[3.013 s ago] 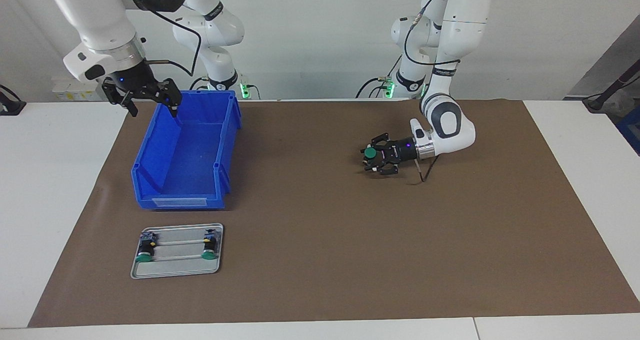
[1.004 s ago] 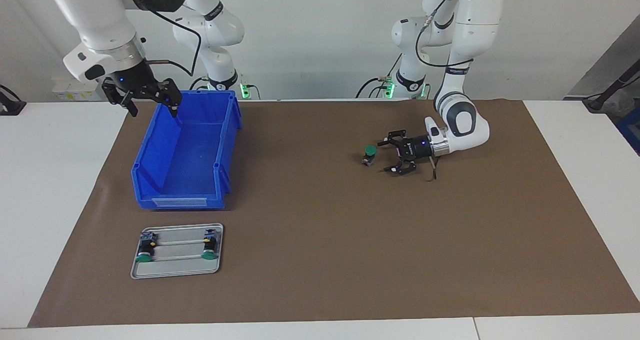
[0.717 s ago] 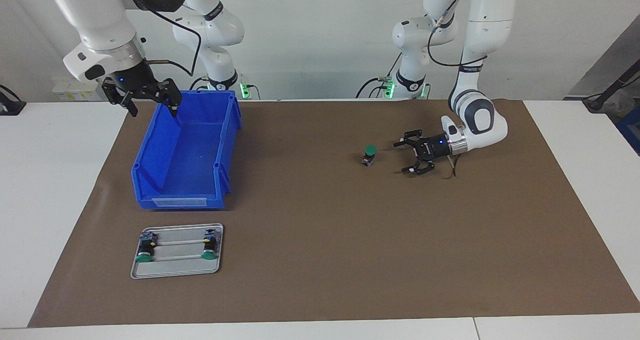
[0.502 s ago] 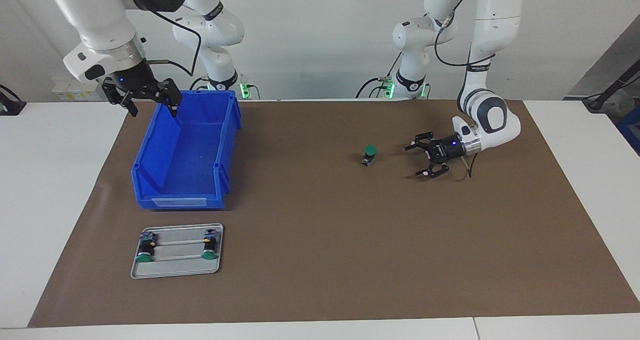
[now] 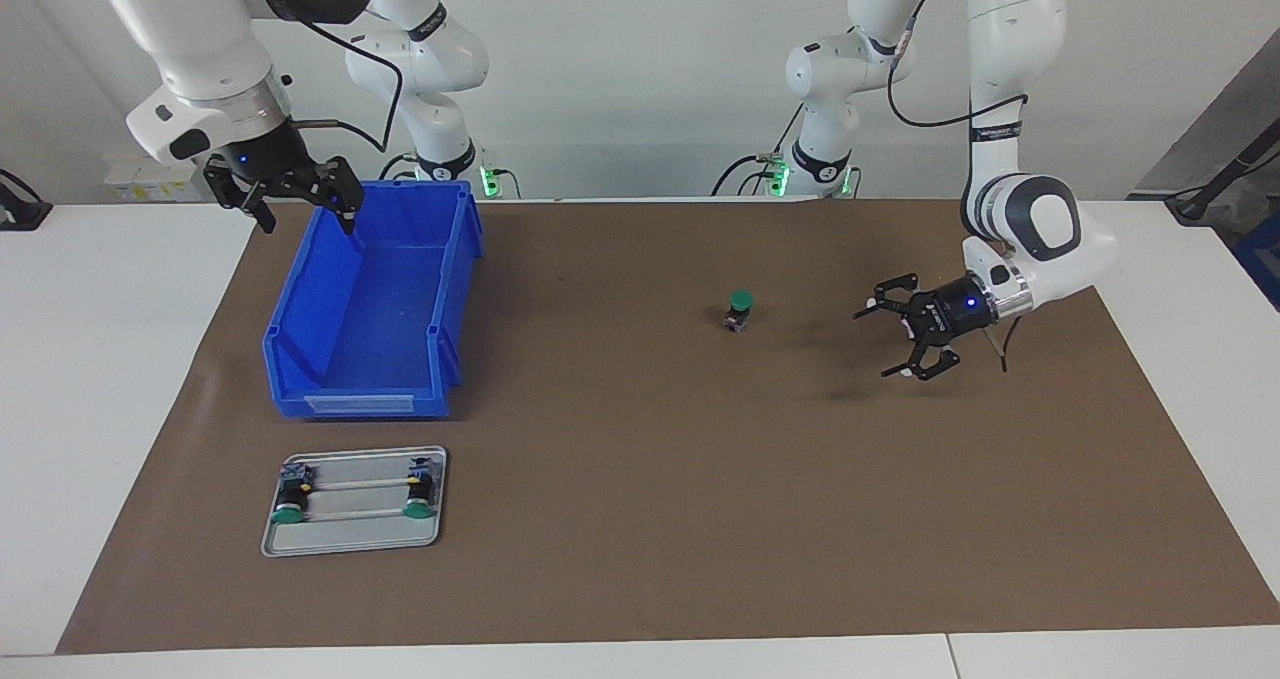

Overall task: Place and press button with both arms
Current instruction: 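Set the button upright on the table and raise the left gripper, then lower the closed left gripper onto the button top and press down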

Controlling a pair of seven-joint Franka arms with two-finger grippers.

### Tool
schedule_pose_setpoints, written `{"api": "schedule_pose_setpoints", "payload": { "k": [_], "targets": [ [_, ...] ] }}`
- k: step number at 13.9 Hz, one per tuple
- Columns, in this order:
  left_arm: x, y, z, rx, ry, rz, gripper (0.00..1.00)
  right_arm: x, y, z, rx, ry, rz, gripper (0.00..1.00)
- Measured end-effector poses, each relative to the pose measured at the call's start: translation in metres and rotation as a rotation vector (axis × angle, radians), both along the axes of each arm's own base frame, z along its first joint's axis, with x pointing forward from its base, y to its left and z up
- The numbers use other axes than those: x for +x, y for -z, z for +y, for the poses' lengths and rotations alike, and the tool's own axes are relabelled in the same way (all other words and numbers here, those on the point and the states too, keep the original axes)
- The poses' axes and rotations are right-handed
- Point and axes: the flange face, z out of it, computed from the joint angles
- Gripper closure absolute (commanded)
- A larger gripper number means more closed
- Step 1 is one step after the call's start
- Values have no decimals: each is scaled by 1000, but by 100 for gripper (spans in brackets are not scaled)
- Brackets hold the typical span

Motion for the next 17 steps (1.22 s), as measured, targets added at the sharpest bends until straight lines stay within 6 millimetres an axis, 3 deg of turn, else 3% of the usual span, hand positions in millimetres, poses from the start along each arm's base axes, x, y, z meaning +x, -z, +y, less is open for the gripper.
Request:
{"api": "schedule_pose_setpoints", "payload": {
  "k": [2,4,7,11,12,13,14,17],
  "targets": [
    [22,-51,-12,152,-1,91,0,0,0,0,0,0,0,0],
    [32,-99,-42,275,-43,174,0,0,0,0,0,0,0,0],
    [26,-140,-97,466,-145,309,0,0,0,0,0,0,0,0],
    [-2,-153,-191,769,-347,437,1,0,0,0,0,0,0,0],
    [-9,-153,-213,794,-390,462,7,0,0,0,0,0,0,0],
    [-16,-151,-230,808,-423,486,22,0,0,0,0,0,0,0],
    [-23,-147,-240,818,-457,519,36,0,0,0,0,0,0,0],
    [-48,-119,-256,897,-598,583,57,0,0,0,0,0,0,0]
  ]
}}
